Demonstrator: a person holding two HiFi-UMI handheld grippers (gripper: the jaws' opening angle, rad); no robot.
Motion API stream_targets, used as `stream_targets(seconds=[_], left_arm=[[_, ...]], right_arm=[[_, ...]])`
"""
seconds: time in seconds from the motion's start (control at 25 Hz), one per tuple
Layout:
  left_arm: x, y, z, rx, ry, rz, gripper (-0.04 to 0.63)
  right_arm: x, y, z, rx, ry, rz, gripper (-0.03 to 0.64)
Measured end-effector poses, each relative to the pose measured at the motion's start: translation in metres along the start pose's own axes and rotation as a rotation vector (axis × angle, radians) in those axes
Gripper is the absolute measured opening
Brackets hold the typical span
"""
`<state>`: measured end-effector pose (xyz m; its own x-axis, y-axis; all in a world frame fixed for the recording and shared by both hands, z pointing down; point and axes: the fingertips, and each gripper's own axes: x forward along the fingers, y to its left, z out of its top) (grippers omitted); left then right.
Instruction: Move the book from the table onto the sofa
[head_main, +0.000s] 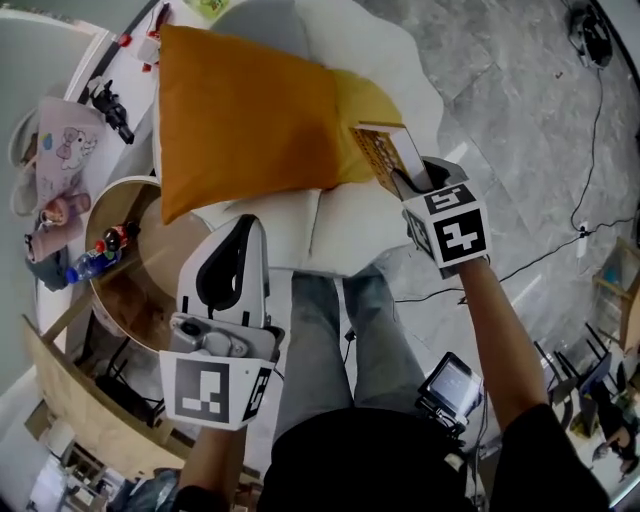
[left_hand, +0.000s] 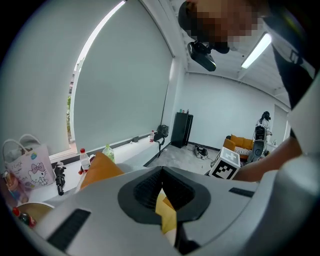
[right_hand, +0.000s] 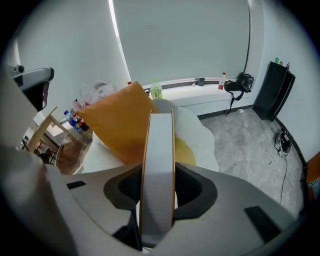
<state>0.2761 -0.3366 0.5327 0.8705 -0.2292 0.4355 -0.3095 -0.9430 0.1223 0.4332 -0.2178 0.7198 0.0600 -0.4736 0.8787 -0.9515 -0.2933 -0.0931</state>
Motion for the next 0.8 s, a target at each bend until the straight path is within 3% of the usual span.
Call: stream_targets(seconds=[0.8], left_arm=[[0.054,-0.014,-0.078,-0.076,0.071,-0.089,0.005]], right_arm=[[0.1,-0.005,-0.062,0.073,0.098,-0.006,0.15]])
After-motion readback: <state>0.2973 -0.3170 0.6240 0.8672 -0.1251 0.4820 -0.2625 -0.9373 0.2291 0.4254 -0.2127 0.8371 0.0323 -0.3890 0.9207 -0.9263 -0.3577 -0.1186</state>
